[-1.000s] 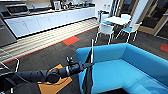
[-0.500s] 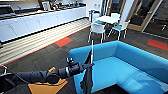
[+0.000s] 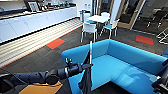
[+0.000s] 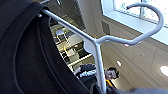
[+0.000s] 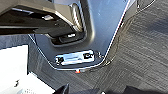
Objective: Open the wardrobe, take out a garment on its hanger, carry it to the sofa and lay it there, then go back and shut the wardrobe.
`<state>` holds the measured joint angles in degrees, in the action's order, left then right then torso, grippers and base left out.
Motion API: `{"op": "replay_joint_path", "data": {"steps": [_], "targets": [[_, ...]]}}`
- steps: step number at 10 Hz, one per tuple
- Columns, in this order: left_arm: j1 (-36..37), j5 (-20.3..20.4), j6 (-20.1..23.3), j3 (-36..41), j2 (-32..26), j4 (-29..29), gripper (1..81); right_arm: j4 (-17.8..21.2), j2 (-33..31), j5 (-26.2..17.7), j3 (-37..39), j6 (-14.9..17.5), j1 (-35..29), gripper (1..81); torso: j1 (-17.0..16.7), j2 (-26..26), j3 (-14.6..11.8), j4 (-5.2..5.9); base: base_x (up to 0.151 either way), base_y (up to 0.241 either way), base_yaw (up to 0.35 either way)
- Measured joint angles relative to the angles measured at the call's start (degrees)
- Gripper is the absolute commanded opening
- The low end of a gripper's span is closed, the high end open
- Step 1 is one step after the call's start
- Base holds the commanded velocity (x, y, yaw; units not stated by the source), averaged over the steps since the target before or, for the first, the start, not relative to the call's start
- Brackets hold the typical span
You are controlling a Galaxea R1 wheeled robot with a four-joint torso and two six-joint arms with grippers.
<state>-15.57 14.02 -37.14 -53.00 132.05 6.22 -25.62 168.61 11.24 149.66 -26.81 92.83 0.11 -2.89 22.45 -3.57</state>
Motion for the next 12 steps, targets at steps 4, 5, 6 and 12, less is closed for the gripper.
{"op": "replay_joint_path", "data": {"steps": [4, 5, 6, 12], "targets": [[-0.13, 0.04, 0.00, 0.00, 0.01, 0.01, 1.0, -0.04, -0.04, -0.11, 0.06, 0.00, 0.00, 81.1, 0.00, 0.00, 0.00, 0.00, 0.000, 0.000, -0.229], [-0.13, 0.04, 0.00, 0.00, -0.02, 0.01, 1.0, -0.06, 0.00, -0.16, 0.09, 0.00, 0.00, 81.1, 0.00, 0.00, 0.00, 0.00, 0.000, 0.000, -0.230], [-0.16, 0.04, 0.00, 0.00, 0.01, 0.01, 1.0, -0.06, 0.02, -0.13, 0.11, 0.00, 0.02, 81.1, 0.00, 0.00, 0.00, 0.00, 0.000, 0.000, -0.229], [-0.09, -0.07, 0.00, -0.02, -0.07, 0.04, 1.0, -0.22, 0.17, -0.13, 0.41, 0.00, -0.24, 81.1, 0.00, 0.02, 0.00, 0.00, 0.000, 0.000, -0.149]]}}
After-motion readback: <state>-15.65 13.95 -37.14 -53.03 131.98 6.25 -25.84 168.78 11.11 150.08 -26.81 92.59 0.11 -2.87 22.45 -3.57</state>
